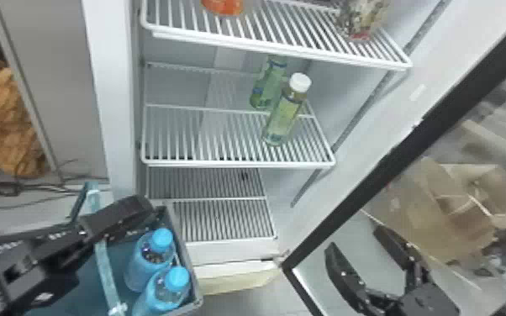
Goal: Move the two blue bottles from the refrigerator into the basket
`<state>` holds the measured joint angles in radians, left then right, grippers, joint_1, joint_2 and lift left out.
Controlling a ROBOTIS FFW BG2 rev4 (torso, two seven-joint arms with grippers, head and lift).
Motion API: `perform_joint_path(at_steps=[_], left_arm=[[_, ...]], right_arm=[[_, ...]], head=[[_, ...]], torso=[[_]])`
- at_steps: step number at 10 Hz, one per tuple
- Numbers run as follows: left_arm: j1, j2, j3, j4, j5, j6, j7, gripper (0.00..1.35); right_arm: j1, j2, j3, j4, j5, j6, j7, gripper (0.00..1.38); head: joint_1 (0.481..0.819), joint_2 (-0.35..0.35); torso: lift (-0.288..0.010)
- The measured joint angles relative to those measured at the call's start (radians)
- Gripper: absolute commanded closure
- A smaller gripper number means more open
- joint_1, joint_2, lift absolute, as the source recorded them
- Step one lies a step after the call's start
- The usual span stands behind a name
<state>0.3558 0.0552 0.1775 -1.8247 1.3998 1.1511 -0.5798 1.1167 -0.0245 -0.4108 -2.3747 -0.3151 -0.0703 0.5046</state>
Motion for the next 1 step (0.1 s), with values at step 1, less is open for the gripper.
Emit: perform_joint_path(at_steps=[1], left_arm=[[0.0,0.0,-0.001,0.0,0.0,0.0,0.0,1.2]], right_arm=[[0.0,0.0,0.0,0.001,-0.001,0.001,0.0,0.14]], head=[[0.695,-0.35]], torso=[[-0.22]])
